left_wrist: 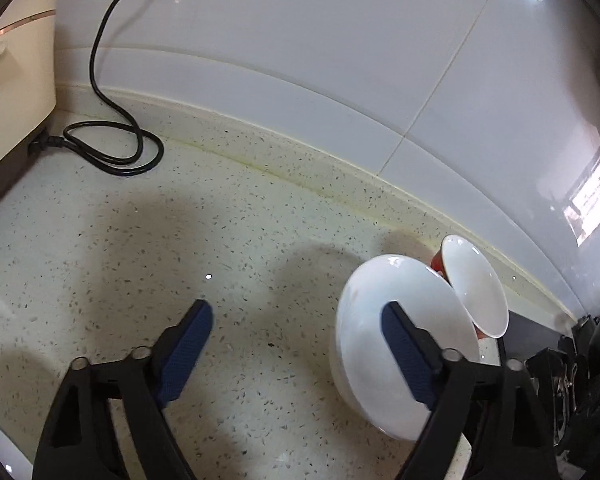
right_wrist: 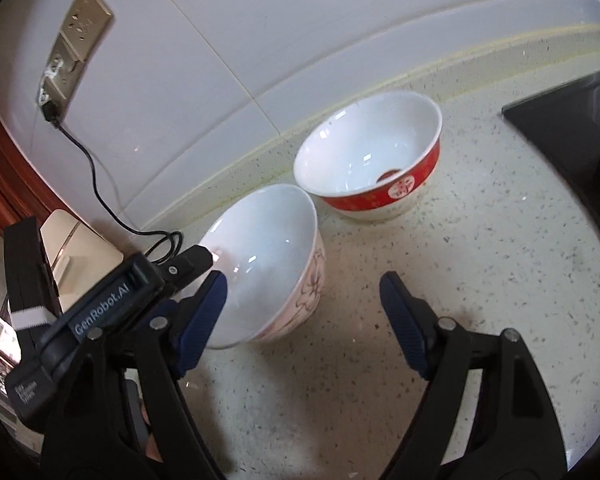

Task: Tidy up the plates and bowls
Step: 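Close the left gripper on the pink-patterned bowl rim while the right gripper grips its opposite rim, then lift the pink-patterned bowl with both grippers and carry it toward the plates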

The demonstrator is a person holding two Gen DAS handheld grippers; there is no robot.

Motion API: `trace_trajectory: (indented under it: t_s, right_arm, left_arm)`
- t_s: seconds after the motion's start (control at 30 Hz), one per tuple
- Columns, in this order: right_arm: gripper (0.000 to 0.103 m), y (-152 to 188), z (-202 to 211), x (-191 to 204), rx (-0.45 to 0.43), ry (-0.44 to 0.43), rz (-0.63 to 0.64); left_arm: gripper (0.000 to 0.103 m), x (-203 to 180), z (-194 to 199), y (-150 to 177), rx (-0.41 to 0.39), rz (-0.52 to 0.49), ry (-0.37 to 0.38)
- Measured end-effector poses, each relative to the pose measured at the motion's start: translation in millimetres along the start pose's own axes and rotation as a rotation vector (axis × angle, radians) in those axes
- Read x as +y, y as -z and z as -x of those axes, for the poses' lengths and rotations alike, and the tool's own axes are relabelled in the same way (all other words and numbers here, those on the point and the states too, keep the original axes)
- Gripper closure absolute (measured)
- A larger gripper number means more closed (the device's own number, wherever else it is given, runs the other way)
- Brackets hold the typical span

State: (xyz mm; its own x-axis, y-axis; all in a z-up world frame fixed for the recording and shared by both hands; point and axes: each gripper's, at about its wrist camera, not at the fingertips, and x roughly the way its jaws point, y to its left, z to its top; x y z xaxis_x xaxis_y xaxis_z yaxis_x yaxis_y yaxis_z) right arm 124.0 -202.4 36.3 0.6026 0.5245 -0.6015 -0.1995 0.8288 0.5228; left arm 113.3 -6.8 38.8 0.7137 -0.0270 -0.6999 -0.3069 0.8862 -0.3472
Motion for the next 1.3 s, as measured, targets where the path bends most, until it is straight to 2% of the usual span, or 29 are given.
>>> trace_trajectory:
  t_s: [0.13, 0.17, 0.2, 0.23, 0.27, 0.33, 0.37, 0.43, 0.57, 0.83, 1.13, 1.3]
  right_arm:
    - [0.035, -1.7, -5.2, -0.4, 0.022, 0.000, -0.008]
    - [0.036, -1.5, -6.0, 0.6, 0.024, 0.002, -0.002]
    - [0.040, 0.4, -6.4, 3.4, 0.029, 0.005, 0.008]
    - [0.043, 0.8, -7.1, 5.1, 0.033, 0.005, 0.017]
    - [0.052, 1.7, -8.8, 8.9, 0.040, 0.001, 0.036]
    - [0.060, 4.5, -9.2, 16.1, 0.031, 0.000, 0.064]
    - [0.061, 5.0, -8.8, 18.3, 0.026, 0.015, 0.072]
    - [0.070, 5.0, -6.3, 16.8, 0.025, 0.019, 0.056]
    - [0.076, 5.1, -3.9, 3.8, 0.042, 0.006, 0.002]
    - [0.077, 7.1, 18.7, 2.7, 0.046, -0.034, 0.002]
    - [0.078, 10.5, 24.5, 16.3, 0.064, -0.064, 0.015]
    - [0.078, 14.6, 27.8, 26.8, 0.062, -0.077, 0.053]
  left_arm:
    - [0.020, 1.2, -5.9, 1.0, 0.003, 0.007, 0.000]
    - [0.021, 2.4, -7.4, 1.0, 0.005, 0.008, 0.000]
    - [0.027, 3.5, -9.7, 1.7, 0.010, 0.010, 0.002]
    - [0.037, 4.6, -13.5, 1.7, 0.018, 0.011, 0.009]
    - [0.045, 6.2, -17.3, 2.1, 0.035, 0.016, 0.028]
    - [0.070, 6.9, -22.1, 3.8, 0.062, 0.023, 0.095]
    - [0.075, 4.7, -20.7, 4.6, 0.058, 0.014, 0.109]
    - [0.092, -6.2, -12.4, 7.0, 0.032, -0.031, 0.117]
    - [0.093, -12.1, -7.2, 11.9, 0.020, -0.053, 0.114]
    - [0.093, -8.4, 10.1, 14.4, 0.004, -0.056, 0.108]
    - [0.093, -0.5, 32.2, 18.4, -0.012, -0.049, 0.087]
    - [0.093, 4.7, 51.8, 22.9, -0.057, -0.062, 0.066]
